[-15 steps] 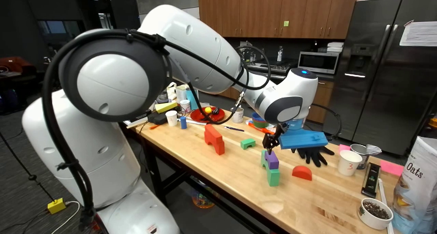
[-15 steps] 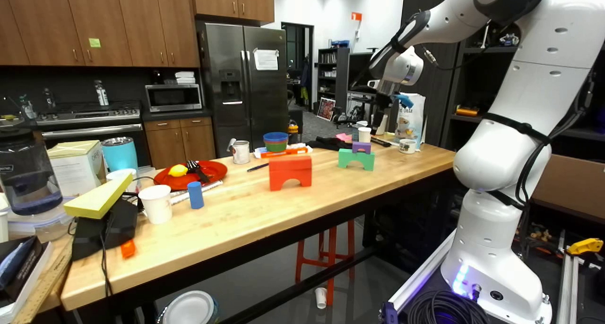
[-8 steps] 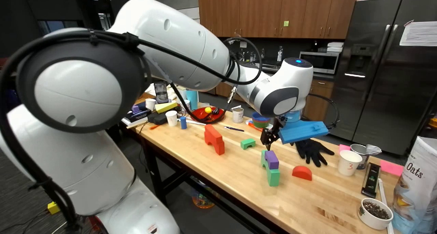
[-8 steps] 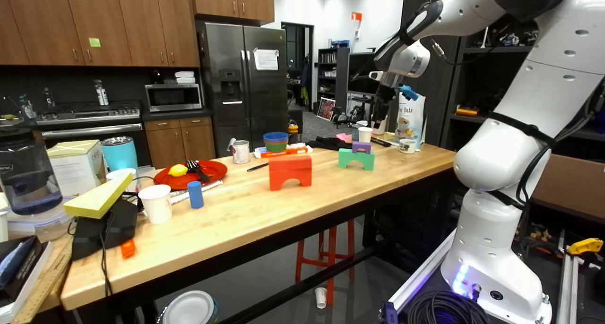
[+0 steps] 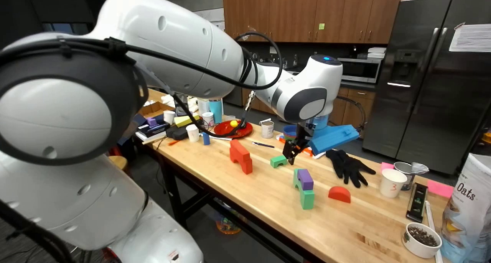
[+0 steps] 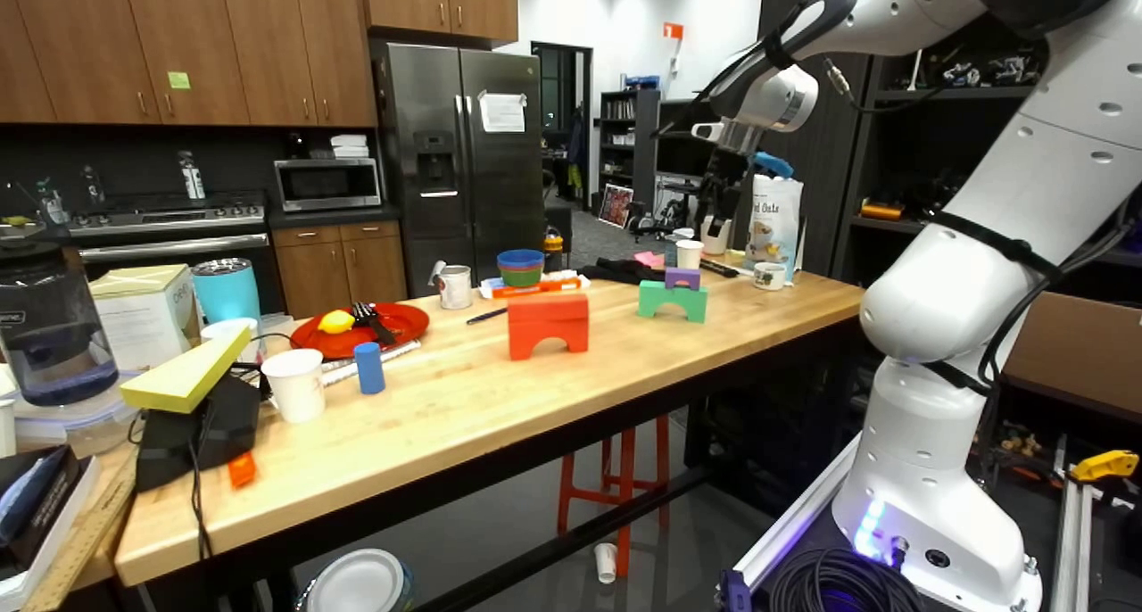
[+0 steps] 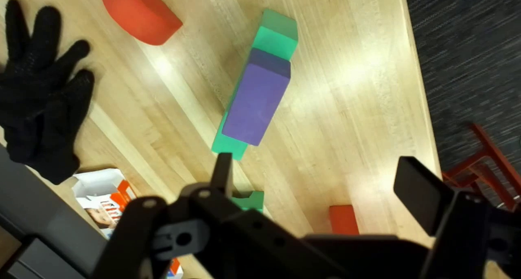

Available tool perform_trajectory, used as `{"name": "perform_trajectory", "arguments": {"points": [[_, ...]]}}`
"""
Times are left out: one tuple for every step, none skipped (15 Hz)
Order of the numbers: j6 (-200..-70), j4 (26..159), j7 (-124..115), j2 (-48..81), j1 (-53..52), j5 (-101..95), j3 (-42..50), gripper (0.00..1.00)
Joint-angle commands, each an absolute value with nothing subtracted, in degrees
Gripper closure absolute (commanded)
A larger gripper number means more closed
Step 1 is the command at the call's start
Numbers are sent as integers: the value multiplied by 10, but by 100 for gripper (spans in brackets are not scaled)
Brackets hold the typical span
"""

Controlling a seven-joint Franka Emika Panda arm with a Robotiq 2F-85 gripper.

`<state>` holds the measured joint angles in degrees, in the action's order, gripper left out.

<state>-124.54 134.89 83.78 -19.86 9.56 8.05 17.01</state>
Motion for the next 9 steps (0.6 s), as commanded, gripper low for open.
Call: {"name": "perform_trajectory", "arguments": {"points": [[-1247, 1370, 886, -224, 92, 37, 173, 0], [-1254, 1377, 902, -228, 94, 19, 172, 0], [-1260, 1383, 917, -232, 95, 0, 171, 0], [-1267, 1390, 932, -237, 96, -20, 170, 0], [-1276, 1396, 950, -242, 96, -36, 172, 0], [-1284, 1402, 966, -248, 95, -46, 174, 0], [-1296, 1408, 990, -255, 91, -50, 178, 0], [-1311, 1416, 1021, -262, 87, -46, 186, 0], [-1324, 1422, 1054, -268, 81, -34, 195, 0]]}}
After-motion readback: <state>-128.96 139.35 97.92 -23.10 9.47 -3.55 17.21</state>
